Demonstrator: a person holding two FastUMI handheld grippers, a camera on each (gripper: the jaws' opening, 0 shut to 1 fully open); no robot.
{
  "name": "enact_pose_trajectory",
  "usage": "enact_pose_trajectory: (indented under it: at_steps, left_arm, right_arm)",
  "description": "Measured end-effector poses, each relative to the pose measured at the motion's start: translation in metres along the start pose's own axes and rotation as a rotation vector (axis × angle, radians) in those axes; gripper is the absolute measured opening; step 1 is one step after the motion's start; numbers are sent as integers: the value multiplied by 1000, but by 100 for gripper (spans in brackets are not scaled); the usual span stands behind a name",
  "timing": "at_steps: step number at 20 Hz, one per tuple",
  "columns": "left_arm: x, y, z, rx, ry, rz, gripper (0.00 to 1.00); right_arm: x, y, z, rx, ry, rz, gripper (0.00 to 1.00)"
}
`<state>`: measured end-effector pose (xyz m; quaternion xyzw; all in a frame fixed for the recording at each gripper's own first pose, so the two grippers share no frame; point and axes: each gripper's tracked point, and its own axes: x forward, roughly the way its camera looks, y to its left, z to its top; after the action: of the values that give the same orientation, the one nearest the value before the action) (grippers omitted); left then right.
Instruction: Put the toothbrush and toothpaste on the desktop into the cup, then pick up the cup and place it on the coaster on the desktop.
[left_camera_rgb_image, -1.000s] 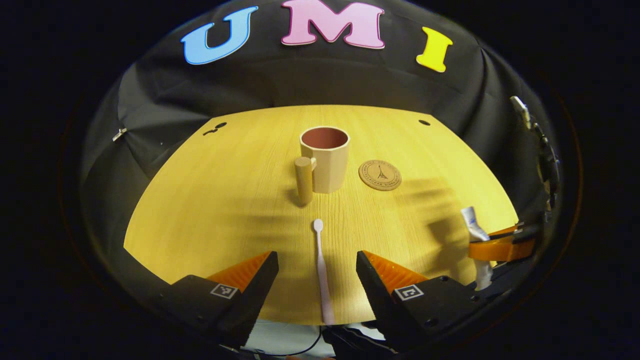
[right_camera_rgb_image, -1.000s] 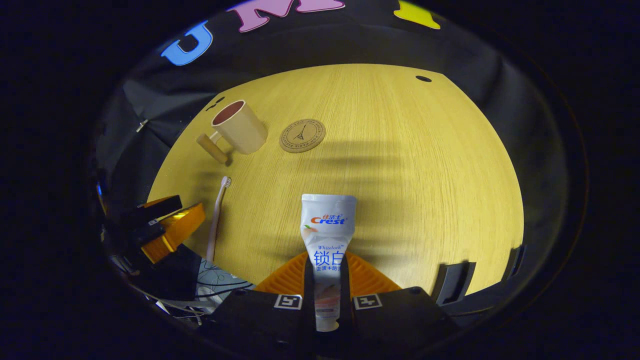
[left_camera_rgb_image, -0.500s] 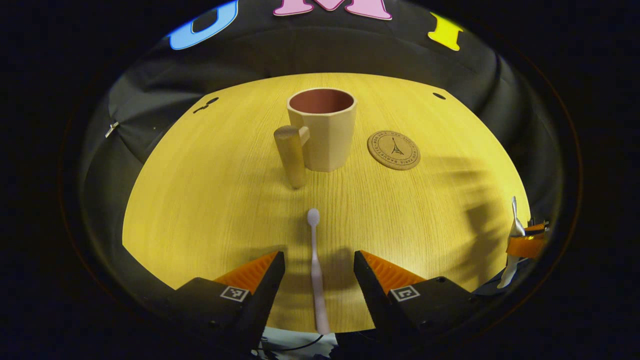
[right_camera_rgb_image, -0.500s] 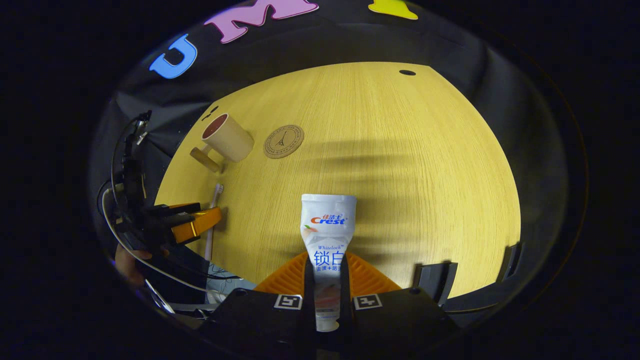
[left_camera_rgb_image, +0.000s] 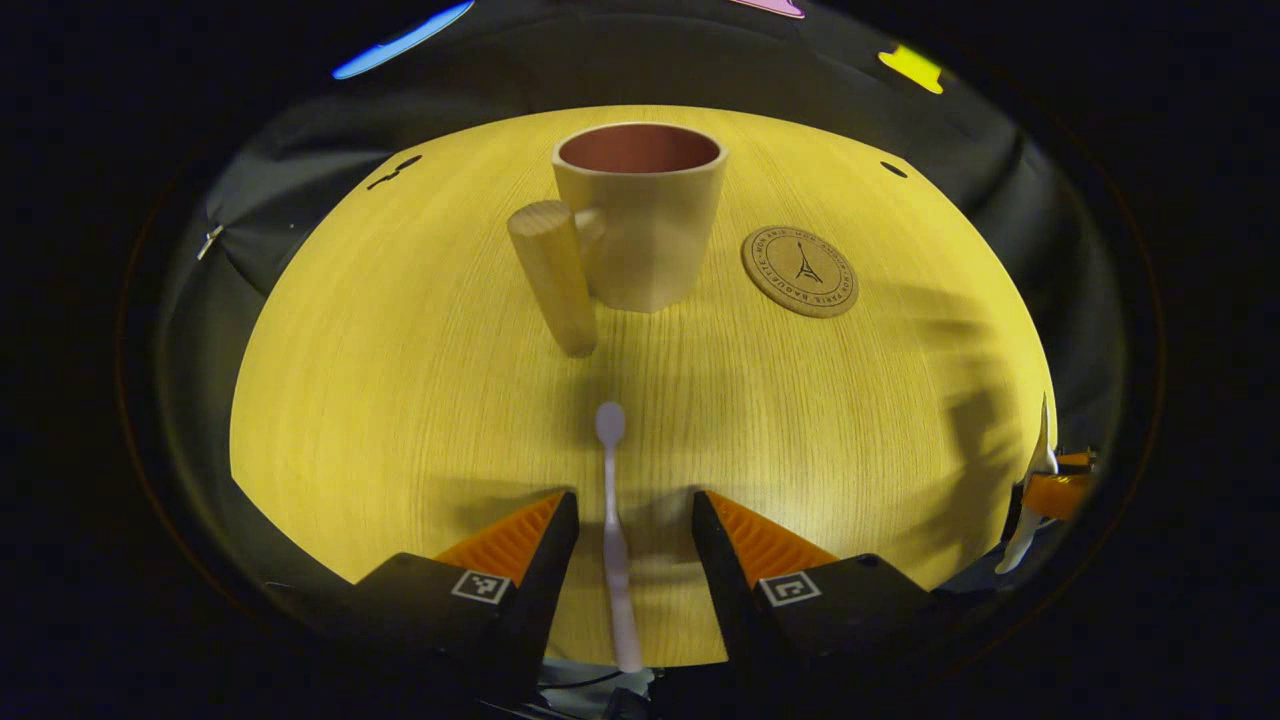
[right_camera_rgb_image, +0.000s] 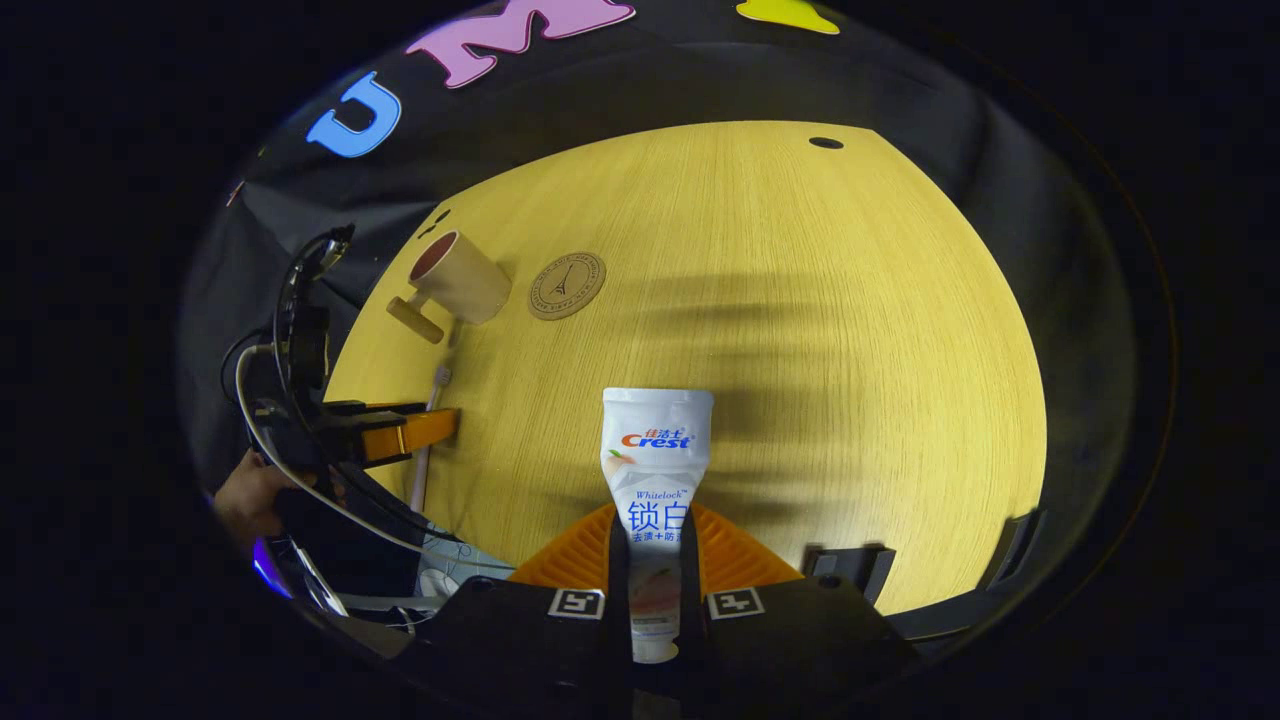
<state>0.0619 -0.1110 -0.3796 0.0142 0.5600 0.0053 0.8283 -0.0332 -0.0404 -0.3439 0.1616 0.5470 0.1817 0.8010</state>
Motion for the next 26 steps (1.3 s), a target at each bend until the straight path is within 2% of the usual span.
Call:
enact_pose_trajectory:
  at_steps: [2,4,6,7,12,14,16,18,21,23,26]
  left_arm:
    - [2,-2,0,-2,10,4,79]
    - [1,-6,-1,12,15,-3,72]
    - [2,-14,0,44,9,-10,53]
    - [2,-17,0,57,10,-11,48]
    - [2,-15,5,77,4,-41,11]
    - [1,-16,5,123,-20,-77,7]
    - [-1,-17,3,145,-40,-130,7]
    - [-6,-24,-2,136,-42,-221,6]
    - [-19,-16,-3,107,-82,-308,6]
    - [-37,-8,-1,87,-125,-363,6]
    - [-70,13,7,105,-191,-422,6]
  right_arm:
    - [-2,-2,3,9,-5,17,22]
    - [-2,-3,6,26,-10,28,22]
    - [-2,-2,10,41,-19,36,22]
    - [-3,-2,11,48,-25,39,22]
    - [-8,4,18,76,-70,33,22]
    - [-5,10,22,89,-94,26,22]
    - [-4,21,28,103,-129,22,22]
    - [-6,34,36,114,-166,13,23]
    - [-12,60,54,121,-240,21,22]
    - [-15,80,70,110,-296,35,22]
    - [-20,120,105,97,-405,94,22]
